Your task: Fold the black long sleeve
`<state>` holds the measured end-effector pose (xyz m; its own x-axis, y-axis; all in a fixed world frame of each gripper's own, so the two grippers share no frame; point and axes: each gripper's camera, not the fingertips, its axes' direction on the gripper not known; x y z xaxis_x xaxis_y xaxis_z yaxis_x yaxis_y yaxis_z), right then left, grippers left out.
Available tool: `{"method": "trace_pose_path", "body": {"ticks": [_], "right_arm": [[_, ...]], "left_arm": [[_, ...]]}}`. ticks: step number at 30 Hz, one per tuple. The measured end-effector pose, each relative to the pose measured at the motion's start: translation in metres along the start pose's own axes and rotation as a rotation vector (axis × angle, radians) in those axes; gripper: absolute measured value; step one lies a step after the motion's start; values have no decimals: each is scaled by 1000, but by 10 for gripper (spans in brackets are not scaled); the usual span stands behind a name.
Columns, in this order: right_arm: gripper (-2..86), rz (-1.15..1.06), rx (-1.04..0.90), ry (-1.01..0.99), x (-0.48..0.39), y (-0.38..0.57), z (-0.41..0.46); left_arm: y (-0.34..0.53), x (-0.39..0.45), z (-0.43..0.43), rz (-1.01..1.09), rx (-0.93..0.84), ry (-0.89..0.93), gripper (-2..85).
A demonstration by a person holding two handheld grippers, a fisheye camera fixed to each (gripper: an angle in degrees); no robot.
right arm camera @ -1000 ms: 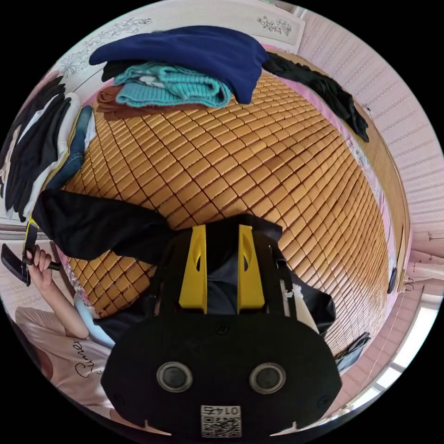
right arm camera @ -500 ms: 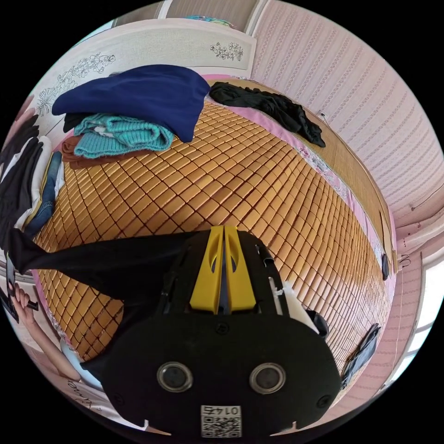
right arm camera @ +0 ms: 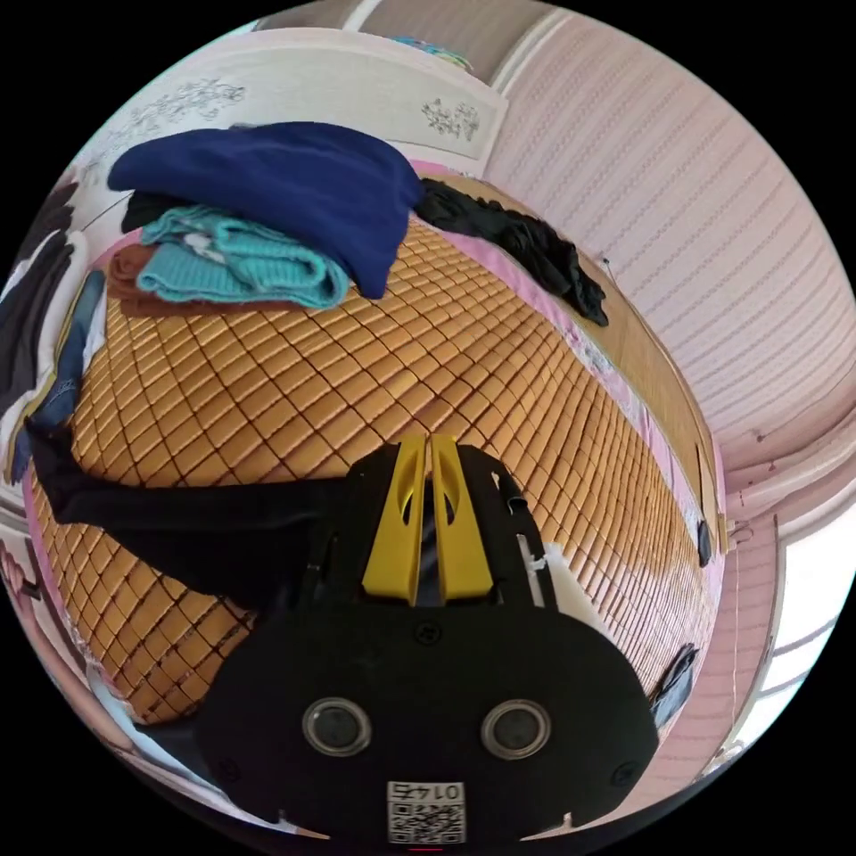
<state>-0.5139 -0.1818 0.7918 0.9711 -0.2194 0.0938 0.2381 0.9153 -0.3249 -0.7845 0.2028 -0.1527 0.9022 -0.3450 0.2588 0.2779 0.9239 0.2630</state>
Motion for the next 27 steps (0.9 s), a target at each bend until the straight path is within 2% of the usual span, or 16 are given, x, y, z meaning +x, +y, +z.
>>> {"method": "trace_pose_path", "body": {"ticks": [2,7,11,14,15,16,19,24,26,27], "right_arm": [[61,-149,65,-46,-39,0,-27],[102,-603,207,-425,-178,32,-91],[107,-637,234,-471,-204,34,-92],[24,-689,151,-596,-201,25,-76],[3,-745,90,-709,-198,22,-74],[-2,-758,97,-800,-189,23,-77],[-6,-754,214,-840,-163,34,-99],[-1,-787,244,-986,-134,45,-133],[4,-764,242,-958,-128,46,-141],[19,-731,245,-862,-126,45,-141]], "left_arm": [[3,7,6,15,-22,-44,60],[7,10,9,18,-54,-42,78],[10,12,10,107,-99,93,81],[14,13,13,114,-125,134,92],[15,14,14,115,-132,133,94],[16,15,14,121,-144,122,97],[20,19,12,136,-168,88,99],[23,28,-1,209,-172,150,103],[27,32,-5,214,-146,109,104],[28,31,-5,204,-141,100,105]]}}
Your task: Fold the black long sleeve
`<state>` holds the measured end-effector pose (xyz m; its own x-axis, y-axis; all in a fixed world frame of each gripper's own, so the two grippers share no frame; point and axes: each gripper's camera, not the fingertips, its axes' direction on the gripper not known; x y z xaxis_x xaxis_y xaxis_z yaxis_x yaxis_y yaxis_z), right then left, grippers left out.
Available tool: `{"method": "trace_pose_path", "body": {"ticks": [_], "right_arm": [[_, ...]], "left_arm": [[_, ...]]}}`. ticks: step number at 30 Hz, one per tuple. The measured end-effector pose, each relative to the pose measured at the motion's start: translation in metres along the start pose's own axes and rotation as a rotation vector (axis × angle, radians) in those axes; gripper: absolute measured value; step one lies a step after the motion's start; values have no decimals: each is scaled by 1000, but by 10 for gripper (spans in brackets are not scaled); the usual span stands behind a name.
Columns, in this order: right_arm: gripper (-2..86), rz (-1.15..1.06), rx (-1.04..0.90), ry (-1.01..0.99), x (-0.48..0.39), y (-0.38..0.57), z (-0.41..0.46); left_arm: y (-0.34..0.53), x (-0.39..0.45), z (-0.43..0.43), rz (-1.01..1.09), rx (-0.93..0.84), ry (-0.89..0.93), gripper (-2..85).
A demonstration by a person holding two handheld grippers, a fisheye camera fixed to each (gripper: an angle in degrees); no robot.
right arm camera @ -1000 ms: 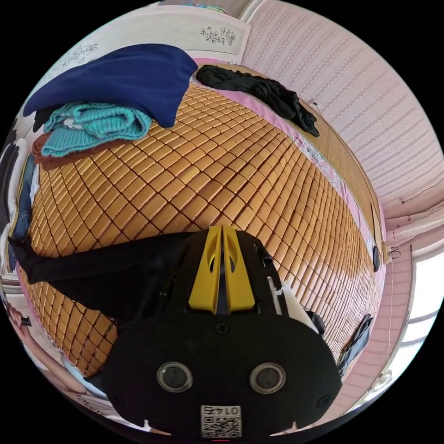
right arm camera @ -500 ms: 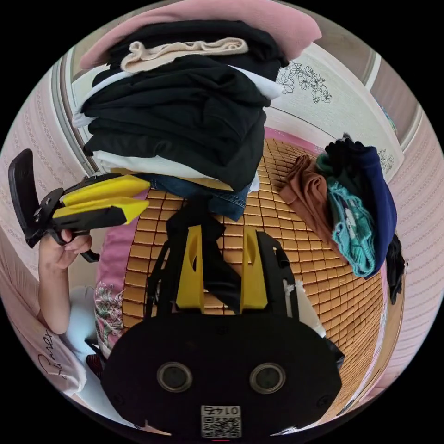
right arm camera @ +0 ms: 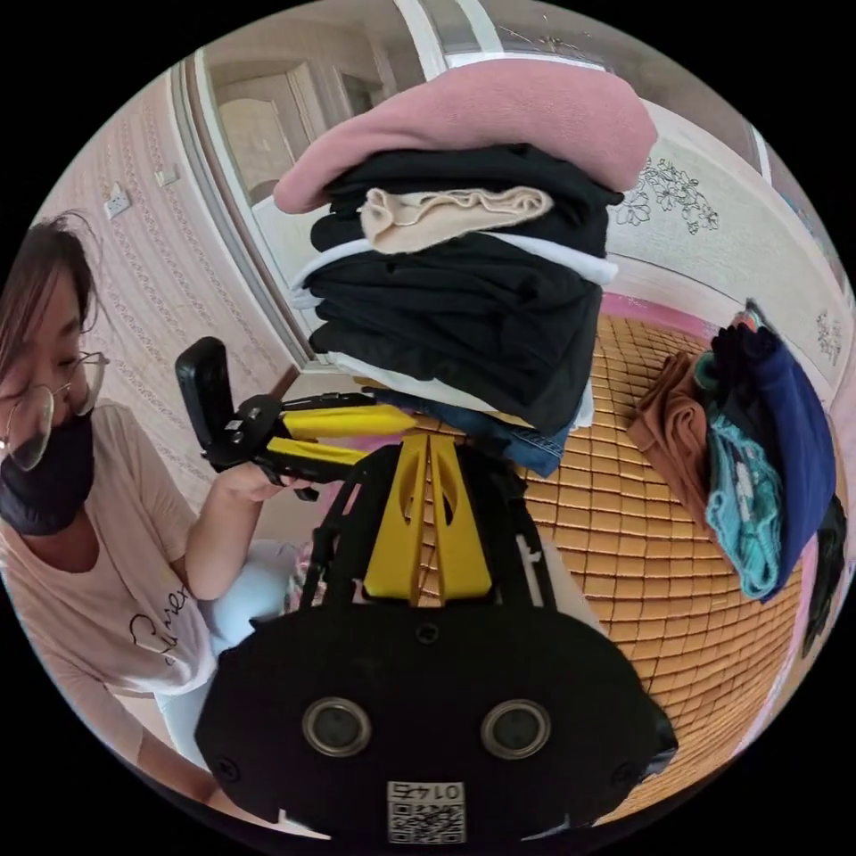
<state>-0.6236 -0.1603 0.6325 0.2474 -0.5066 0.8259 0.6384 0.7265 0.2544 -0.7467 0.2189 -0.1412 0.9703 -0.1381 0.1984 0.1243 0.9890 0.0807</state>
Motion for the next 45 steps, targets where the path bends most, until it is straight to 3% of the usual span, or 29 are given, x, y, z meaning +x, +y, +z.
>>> {"method": "trace_pose_path", "body": {"ticks": [3,4,6,7,11,18,22,27,33,38,45], "right_arm": [[147,133,-55,169,23,7,18],[145,162,-106,121,33,10,32],[20,159,-177,30,43,13,47],[9,150,-144,20,44,18,46],[-3,57,-40,-3,30,25,14],[16,-66,76,-254,1,20,-47],[86,-7,10,-176,-26,14,-61],[87,136,-78,74,-42,48,-88],[91,283,-218,356,-47,103,-78],[101,370,-245,385,-22,113,-54],[99,491,-166,397,26,97,-30]], "left_arm": [[4,-1,4,-23,-30,19,107],[5,-1,1,-36,-11,28,107],[8,0,-3,-46,12,38,108],[9,-1,-5,-54,12,40,109],[14,-1,-5,-73,9,95,116],[16,14,-47,4,146,141,119],[22,9,-65,1,157,161,112],[27,-6,-88,-47,100,53,109],[40,0,-81,125,-145,-44,113],[51,37,-41,280,-322,-131,123],[43,80,-3,392,-272,-211,116]]}}
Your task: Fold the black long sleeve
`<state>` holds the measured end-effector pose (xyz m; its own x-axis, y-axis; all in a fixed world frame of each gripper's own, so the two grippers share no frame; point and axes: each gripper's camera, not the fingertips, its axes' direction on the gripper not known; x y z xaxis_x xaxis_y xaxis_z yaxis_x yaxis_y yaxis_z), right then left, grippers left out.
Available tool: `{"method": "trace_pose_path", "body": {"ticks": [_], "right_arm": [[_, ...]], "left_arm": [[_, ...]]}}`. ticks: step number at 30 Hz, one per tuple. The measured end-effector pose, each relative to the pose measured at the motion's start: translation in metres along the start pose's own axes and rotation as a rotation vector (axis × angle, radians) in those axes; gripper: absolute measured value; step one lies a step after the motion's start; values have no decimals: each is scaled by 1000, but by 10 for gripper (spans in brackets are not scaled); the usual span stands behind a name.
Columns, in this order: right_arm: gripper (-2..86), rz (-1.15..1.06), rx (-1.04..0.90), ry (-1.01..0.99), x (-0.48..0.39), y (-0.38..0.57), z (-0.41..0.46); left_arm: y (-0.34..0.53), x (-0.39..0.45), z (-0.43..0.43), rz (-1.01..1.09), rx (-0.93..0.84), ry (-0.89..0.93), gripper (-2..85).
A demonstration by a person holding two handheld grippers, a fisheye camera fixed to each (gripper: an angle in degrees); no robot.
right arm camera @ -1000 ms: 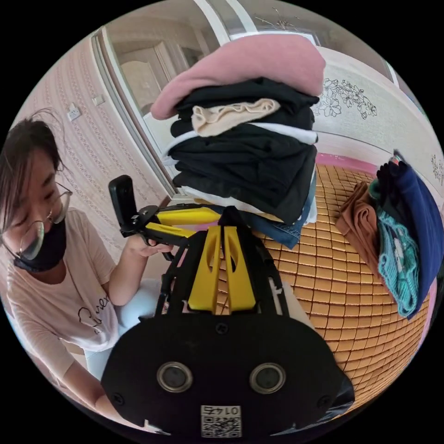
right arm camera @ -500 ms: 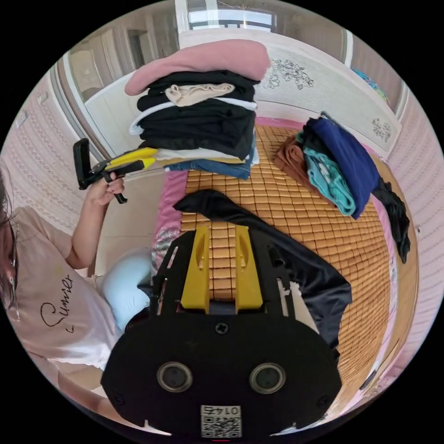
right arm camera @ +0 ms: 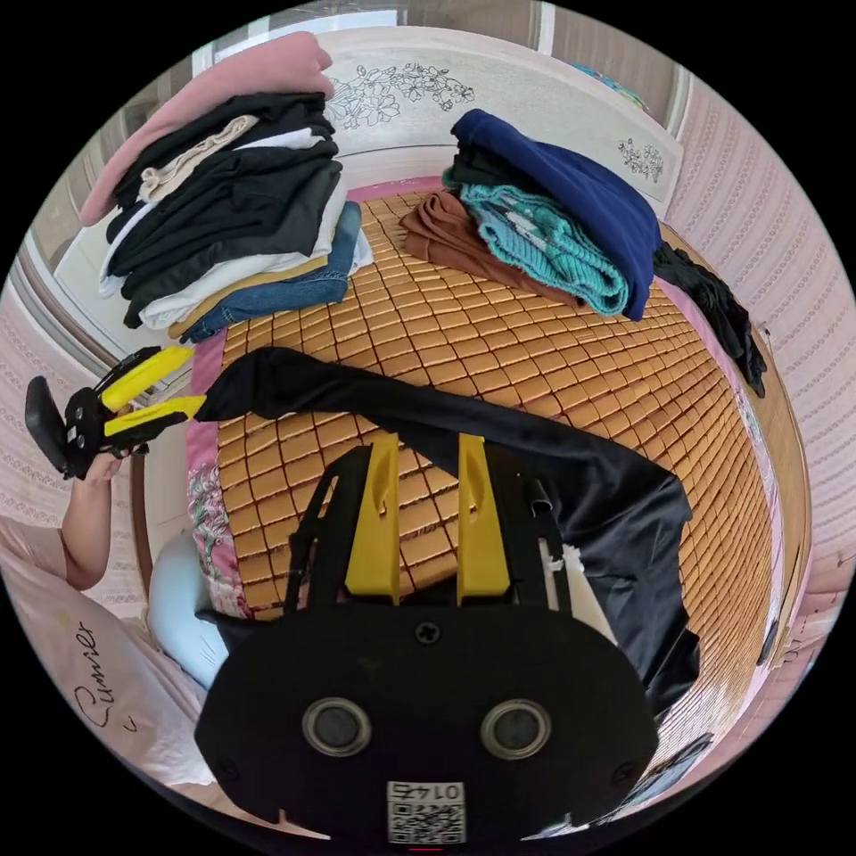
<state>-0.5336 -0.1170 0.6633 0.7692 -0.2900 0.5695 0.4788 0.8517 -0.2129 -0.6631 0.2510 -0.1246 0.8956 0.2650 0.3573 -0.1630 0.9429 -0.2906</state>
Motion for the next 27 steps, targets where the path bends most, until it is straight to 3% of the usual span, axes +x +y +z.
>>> {"method": "trace_pose_path", "body": {"ticks": [3,7,13,19,22,27], "right_arm": [[84,52,-11,-17,7,-16,19],[1,76,-47,-58,14,-26,22],[-8,24,74,-98,8,-8,-40],[27,30,0,37,4,5,-49],[101,122,-2,108,16,2,-51],[89,296,-99,209,57,-8,-29]], "left_arm": [[-5,-5,28,-23,-118,122,62],[7,-41,11,-156,-48,172,17],[49,-127,-39,-414,121,505,18],[62,-162,-24,-452,9,518,40],[65,-169,-31,-475,34,478,43],[65,-172,-58,-427,95,391,62]]}}
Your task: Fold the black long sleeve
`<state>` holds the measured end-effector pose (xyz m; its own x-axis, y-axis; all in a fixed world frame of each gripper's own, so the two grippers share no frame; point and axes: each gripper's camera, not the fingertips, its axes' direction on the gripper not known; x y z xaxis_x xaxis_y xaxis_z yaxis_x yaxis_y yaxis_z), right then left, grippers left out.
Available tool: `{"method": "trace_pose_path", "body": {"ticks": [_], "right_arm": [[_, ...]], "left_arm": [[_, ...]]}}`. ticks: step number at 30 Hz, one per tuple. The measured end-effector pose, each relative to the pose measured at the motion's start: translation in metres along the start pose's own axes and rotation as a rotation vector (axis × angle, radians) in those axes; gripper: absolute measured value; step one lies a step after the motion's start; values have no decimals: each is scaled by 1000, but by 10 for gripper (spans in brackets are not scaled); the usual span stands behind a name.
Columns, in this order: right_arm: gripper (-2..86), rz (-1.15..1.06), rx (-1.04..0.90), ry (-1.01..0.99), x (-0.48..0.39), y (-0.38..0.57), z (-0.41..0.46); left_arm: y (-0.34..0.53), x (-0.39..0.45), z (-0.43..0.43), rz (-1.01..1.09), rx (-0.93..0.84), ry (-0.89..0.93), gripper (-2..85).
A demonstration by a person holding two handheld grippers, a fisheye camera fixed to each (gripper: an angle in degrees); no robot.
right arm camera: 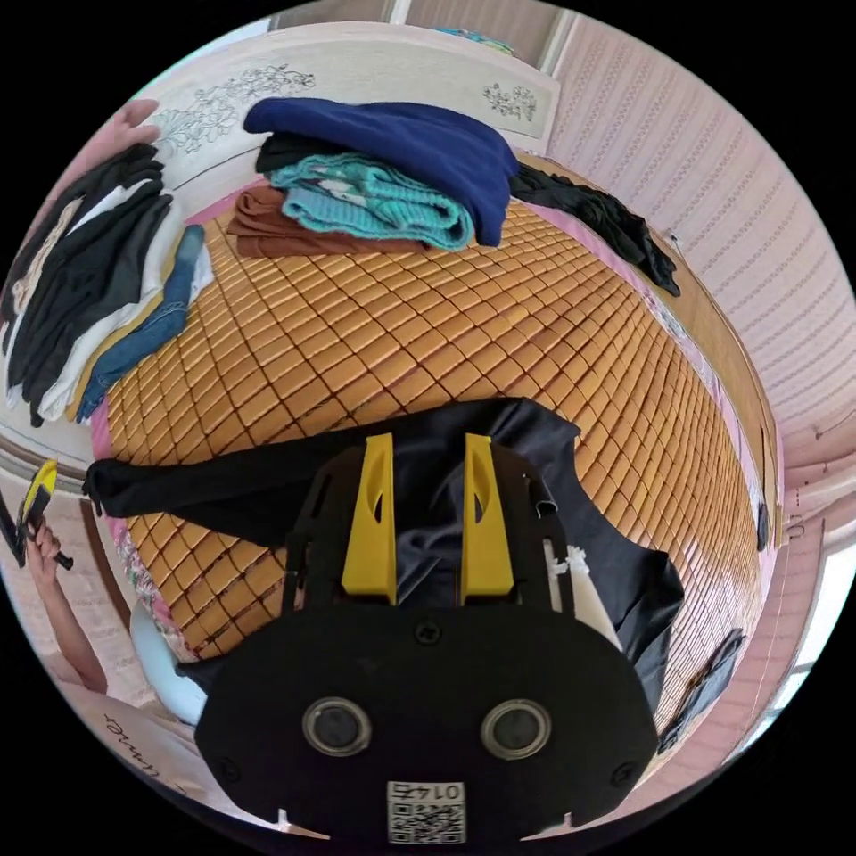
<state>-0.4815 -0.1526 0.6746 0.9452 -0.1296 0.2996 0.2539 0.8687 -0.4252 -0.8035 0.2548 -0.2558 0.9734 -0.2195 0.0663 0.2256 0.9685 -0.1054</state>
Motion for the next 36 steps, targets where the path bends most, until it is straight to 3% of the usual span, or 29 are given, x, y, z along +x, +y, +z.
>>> {"method": "trace_pose_path", "body": {"ticks": [1,3,6,8,13,15,17,20,23,26,32,36], "right_arm": [[57,17,-66,-13,6,-4,13],[8,17,-14,-113,14,-3,8],[-4,41,28,-143,21,-3,-4],[-5,56,110,-141,26,-1,-20],[-4,89,184,-162,40,2,-46],[-4,75,195,-132,40,4,-55],[-3,57,208,-110,40,6,-65],[-3,48,230,-156,45,10,-80],[-3,53,206,-156,45,8,-80],[-3,35,128,-102,39,5,-68],[-3,13,77,-67,32,8,-68],[-4,-10,75,-42,29,9,-80]], "left_arm": [[-1,5,-4,42,6,-18,70],[-2,10,-2,89,5,-28,85],[-5,18,21,163,-73,-27,103],[-6,20,45,205,-149,-126,100],[-18,11,47,257,-202,-163,4],[-27,-5,27,181,-160,3,-3],[-38,-41,-5,-9,-57,375,-7],[-34,-94,-20,-266,86,537,-8],[-17,-132,-14,-460,152,440,-8],[-5,-139,-9,-509,189,412,-3],[-29,-100,20,-251,78,174,65],[-38,-83,62,-156,-39,33,58]]}}
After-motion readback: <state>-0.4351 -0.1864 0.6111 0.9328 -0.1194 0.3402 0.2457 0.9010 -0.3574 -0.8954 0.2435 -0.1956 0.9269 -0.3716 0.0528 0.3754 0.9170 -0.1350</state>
